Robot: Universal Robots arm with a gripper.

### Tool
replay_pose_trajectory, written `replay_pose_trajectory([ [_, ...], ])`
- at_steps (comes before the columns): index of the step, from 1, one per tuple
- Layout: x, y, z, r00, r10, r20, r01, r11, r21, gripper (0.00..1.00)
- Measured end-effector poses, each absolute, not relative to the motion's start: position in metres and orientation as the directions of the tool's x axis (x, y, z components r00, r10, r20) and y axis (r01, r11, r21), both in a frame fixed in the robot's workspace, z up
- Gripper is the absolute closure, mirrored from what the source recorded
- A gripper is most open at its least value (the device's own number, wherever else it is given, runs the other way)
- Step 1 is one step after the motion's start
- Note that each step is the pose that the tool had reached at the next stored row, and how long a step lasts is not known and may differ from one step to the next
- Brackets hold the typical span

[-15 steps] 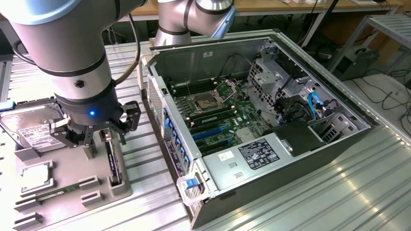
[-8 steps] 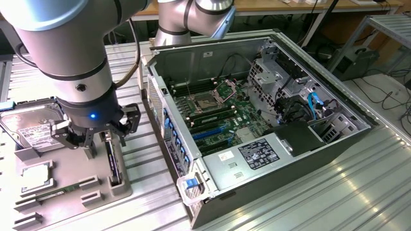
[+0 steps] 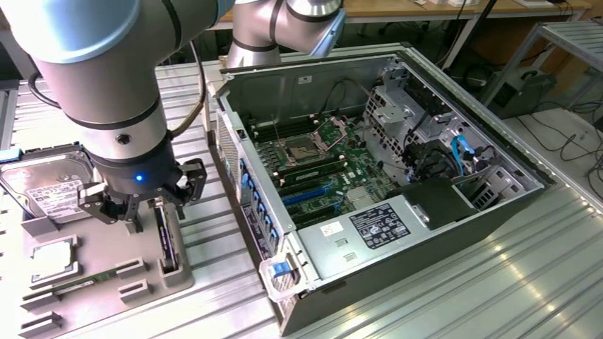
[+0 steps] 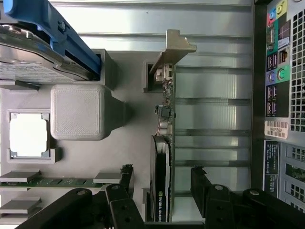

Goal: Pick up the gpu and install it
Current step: 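Pick up the gpu and move the gpu toward the slot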

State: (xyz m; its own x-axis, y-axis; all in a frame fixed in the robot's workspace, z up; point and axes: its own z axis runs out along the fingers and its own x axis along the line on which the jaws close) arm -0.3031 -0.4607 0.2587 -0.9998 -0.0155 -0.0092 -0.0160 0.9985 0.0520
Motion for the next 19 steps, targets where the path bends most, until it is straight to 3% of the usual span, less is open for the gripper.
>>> replay_pose_trajectory([
  [19, -0.303, -0.456, 0.245, -1.0, -0.016, 0.001, -0.016, 0.999, 0.052, 0.4],
])
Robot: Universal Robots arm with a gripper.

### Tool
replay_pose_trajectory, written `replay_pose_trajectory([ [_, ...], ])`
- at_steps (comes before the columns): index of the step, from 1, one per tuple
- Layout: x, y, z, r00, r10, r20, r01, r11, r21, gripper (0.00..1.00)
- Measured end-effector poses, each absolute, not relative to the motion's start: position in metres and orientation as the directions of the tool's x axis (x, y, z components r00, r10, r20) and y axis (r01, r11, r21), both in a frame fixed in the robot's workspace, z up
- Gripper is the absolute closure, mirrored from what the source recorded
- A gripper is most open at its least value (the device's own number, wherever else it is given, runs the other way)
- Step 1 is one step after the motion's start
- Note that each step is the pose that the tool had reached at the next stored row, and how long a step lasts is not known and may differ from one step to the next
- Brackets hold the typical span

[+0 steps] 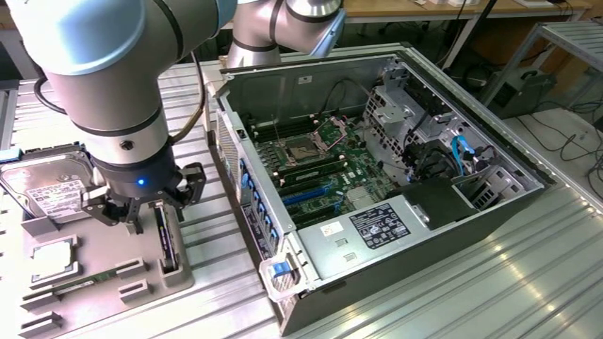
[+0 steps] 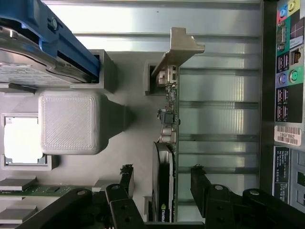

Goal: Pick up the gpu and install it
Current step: 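Pick up the gpu and move the gpu toward the slot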

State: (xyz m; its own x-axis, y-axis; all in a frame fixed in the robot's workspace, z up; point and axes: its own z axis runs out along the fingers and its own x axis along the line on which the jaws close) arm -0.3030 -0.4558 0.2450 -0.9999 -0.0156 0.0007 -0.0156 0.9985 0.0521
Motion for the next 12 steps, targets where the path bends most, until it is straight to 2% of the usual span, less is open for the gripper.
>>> replay_pose_trajectory([
  [5, -0.303, -0.455, 0.227, -1.0, 0.005, 0.004, 0.005, 0.999, 0.051, 0.41],
  [6, -0.302, -0.455, 0.229, -1.0, 0.012, 0.004, 0.012, 0.999, 0.051, 0.57],
  [7, -0.302, -0.455, 0.228, -1.0, 0.015, 0.004, 0.015, 0.999, 0.051, 0.67],
  [8, -0.302, -0.455, 0.228, -1.0, 0.015, 0.004, 0.015, 0.999, 0.051, 0.73],
  [12, -0.302, -0.455, 0.23, -1.0, 0.015, 0.004, 0.015, 0.999, 0.051, 0.73],
])
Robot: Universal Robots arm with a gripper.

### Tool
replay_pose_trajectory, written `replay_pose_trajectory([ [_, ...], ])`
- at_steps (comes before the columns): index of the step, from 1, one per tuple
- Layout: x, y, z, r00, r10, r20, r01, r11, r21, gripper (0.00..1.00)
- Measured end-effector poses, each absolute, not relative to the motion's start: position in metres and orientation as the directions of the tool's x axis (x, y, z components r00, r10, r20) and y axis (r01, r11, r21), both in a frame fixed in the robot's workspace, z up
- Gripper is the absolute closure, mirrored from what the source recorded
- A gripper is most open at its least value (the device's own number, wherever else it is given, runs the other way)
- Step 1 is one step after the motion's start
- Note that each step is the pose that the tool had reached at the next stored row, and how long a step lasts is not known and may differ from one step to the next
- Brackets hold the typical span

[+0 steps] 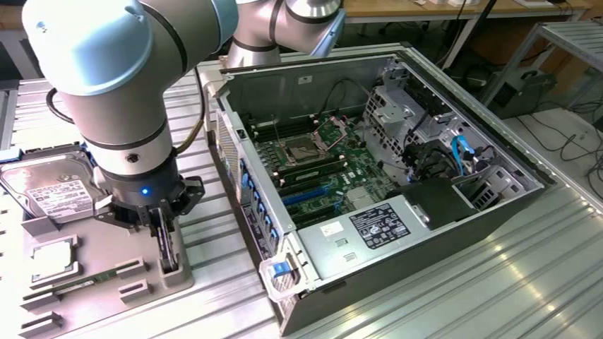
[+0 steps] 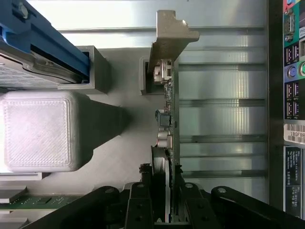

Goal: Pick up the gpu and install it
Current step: 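Pick up the gpu and move the gpu toward the slot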

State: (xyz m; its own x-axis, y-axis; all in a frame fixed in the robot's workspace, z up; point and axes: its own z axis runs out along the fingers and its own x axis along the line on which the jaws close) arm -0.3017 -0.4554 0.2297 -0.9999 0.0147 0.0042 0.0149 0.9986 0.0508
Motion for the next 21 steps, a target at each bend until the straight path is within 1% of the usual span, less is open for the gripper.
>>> replay_pose_trajectory([
  [3, -0.302, -0.455, 0.237, -1.0, 0.015, 0.004, 0.015, 0.999, 0.051, 0.73],
  [21, -0.302, -0.455, 0.245, -1.0, 0.015, 0.004, 0.015, 0.999, 0.051, 0.73],
])
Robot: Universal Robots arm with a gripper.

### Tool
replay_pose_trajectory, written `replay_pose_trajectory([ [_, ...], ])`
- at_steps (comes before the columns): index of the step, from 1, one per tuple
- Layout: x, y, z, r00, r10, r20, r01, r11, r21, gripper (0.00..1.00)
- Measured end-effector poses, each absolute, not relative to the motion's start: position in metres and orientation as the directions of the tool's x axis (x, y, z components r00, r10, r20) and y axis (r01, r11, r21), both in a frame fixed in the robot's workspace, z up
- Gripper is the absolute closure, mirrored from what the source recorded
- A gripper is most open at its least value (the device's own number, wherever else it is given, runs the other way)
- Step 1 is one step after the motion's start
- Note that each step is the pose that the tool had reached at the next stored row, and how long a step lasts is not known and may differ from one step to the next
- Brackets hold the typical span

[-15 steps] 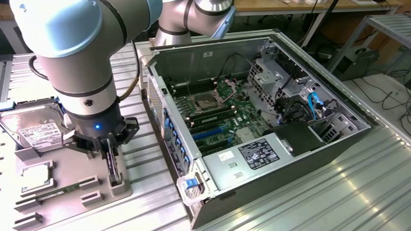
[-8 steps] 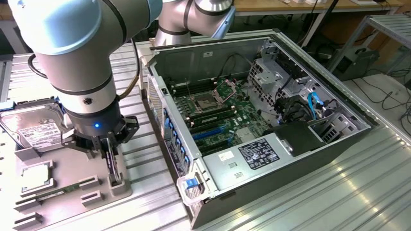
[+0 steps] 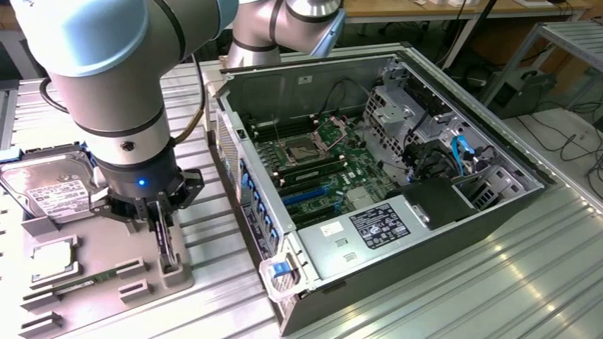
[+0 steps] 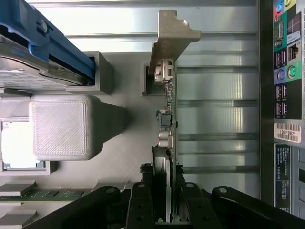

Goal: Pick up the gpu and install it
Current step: 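Pick up the gpu and move the gpu toward the slot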

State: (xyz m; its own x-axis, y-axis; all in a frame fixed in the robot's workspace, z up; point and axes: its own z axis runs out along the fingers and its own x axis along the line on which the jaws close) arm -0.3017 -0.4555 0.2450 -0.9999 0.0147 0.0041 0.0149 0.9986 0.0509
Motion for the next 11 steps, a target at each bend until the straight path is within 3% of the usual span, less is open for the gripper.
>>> replay_pose_trajectory([
  [11, -0.3016, -0.4554, 0.2502, -1.0, 0.015, 0.004, 0.015, 0.999, 0.051, 0.73],
])
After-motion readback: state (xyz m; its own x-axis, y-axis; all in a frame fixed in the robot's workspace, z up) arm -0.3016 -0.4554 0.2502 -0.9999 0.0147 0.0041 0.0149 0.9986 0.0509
